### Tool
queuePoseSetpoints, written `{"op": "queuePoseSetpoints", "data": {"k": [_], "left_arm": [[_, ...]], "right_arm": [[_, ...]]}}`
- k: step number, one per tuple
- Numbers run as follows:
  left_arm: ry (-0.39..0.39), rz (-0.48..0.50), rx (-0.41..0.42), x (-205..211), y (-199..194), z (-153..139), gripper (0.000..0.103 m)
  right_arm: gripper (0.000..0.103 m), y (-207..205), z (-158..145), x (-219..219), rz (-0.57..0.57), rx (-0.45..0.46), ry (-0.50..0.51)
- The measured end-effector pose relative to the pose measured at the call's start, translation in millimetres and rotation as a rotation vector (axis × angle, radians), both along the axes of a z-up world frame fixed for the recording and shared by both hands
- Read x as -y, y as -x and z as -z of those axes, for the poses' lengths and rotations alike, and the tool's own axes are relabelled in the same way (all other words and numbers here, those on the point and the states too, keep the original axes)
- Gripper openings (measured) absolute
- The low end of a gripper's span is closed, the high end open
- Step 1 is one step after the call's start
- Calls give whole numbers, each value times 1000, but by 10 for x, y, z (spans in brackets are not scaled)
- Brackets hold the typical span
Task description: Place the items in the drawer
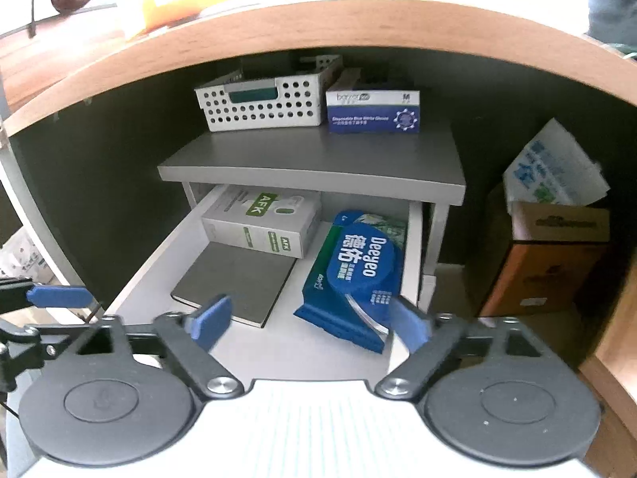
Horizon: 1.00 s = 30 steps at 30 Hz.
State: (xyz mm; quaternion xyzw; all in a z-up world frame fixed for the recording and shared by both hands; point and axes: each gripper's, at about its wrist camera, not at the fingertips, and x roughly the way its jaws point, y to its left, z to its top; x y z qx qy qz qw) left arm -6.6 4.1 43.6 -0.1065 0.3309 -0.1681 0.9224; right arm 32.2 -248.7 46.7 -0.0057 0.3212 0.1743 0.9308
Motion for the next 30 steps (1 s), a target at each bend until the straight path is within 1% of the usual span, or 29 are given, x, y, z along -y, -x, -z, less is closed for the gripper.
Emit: {"op": "queuePoseSetpoints", "data": {"k": [1,4,7,10,13,17,19,23,30], "left_arm": [[-2,-4,-1,-11,32,12,102],[-20,-14,-7,-30,124,33,102],[-37,-22,-5,-51,216,38,103],[-56,-54,6,-96,304,49,103],[-74,-86,17,-142,369,98,103],[-98,-127,-22,-198,379,251,103],[-115,-131,-38,-205,379,330,103],[-135,-133,-58,-200,359,466,103],[-162,-130,-49,-156,367,566,103]], "right_arm": [[100,65,0,-2,1,6,0],[102,228,8,-18,8,22,8],[102,359,28,-40,22,33,18],[102,466,72,-46,53,35,12],[102,585,149,-41,82,20,-6],[102,721,302,-41,110,-20,-7],[102,749,388,-49,113,-47,3],[102,781,519,-43,133,-74,21],[102,728,684,-9,189,-88,34]]}}
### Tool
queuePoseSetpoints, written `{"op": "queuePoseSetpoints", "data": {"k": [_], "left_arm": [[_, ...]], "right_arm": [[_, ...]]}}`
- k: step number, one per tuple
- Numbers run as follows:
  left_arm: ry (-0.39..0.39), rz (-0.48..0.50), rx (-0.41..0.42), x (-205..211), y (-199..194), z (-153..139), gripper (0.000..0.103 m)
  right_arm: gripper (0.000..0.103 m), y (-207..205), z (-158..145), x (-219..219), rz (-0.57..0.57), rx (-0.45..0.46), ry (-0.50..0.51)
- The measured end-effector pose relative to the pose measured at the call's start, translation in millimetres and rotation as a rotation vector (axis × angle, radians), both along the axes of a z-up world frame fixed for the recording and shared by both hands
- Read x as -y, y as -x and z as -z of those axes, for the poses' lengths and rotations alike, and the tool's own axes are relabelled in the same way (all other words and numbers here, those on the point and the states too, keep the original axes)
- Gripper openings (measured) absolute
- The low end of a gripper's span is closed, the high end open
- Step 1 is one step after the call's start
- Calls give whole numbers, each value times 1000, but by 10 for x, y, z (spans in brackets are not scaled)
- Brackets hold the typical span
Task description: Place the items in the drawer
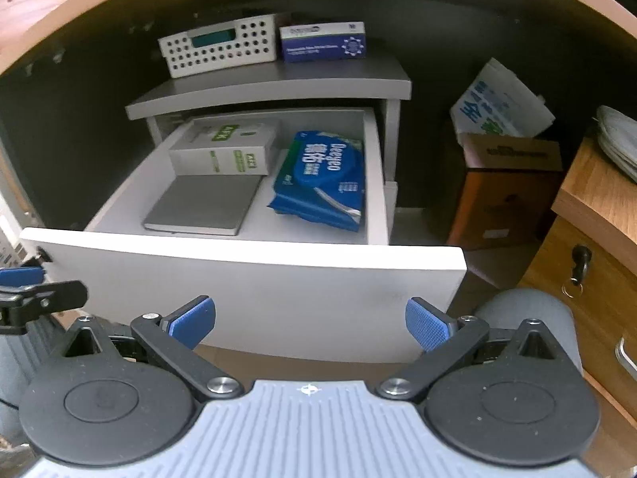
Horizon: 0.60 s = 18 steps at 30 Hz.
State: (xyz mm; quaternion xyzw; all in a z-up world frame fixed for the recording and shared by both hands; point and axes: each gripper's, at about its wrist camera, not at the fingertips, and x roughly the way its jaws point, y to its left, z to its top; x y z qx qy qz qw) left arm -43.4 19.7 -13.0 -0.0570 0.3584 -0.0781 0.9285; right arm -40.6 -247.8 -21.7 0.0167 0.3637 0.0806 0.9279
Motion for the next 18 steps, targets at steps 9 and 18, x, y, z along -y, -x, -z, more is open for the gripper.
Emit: {"op": "queuePoseSetpoints", "data": {"k": [9,18], "left_arm": [[-2,-5,-9,40,-93,41,103],[-7,-11,-18,84,-206,50,103]], "right_arm": [[102,-165,120,70,47,-42,-31],[103,-237,160,91,74,-47,-39]]}}
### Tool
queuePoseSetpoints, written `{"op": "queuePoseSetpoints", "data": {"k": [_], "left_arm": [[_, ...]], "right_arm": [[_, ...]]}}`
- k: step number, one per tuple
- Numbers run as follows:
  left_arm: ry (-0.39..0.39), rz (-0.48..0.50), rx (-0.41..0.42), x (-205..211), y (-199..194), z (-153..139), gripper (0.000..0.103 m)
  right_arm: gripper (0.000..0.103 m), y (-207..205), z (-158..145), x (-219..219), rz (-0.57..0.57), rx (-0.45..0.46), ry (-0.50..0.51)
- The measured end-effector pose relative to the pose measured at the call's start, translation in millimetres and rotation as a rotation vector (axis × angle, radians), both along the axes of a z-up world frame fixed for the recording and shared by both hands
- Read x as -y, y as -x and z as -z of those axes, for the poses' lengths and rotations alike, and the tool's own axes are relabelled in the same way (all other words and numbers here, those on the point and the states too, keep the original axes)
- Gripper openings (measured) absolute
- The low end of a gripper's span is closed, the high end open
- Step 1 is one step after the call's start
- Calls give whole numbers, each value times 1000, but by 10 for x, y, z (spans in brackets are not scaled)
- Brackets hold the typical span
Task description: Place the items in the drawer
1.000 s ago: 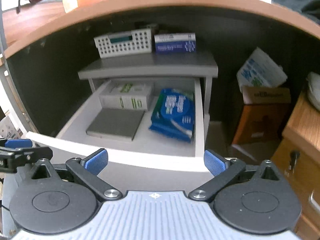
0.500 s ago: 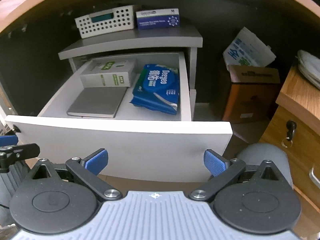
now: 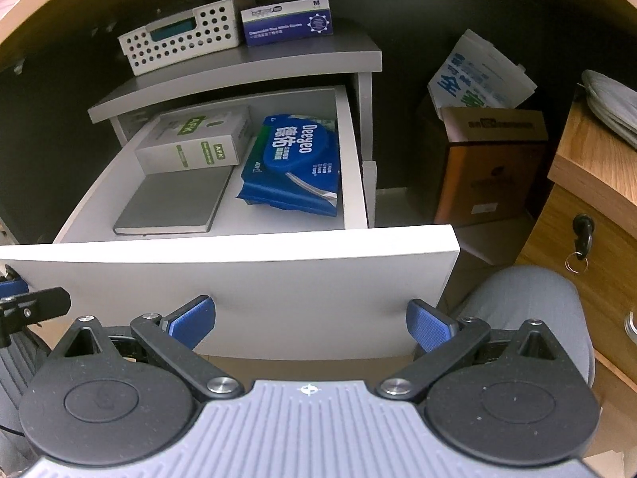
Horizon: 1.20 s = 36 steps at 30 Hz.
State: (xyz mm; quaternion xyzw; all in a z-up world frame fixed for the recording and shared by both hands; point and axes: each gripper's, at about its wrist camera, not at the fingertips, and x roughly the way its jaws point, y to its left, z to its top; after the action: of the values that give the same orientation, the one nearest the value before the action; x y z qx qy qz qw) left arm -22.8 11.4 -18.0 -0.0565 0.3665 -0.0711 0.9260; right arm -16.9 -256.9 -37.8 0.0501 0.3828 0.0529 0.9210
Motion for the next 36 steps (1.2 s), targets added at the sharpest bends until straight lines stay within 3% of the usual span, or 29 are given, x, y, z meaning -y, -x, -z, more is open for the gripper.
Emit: {"op": "queuePoseSetpoints", "data": {"k": [14,36], "left_arm": [[19,-30,4,16,-166,14,103],[20,-47,13,53,-814,30,103]], "right_arm": [[103,-201,20,-26,21,17,-1],[103,-884,84,-72,3,60,41]]}}
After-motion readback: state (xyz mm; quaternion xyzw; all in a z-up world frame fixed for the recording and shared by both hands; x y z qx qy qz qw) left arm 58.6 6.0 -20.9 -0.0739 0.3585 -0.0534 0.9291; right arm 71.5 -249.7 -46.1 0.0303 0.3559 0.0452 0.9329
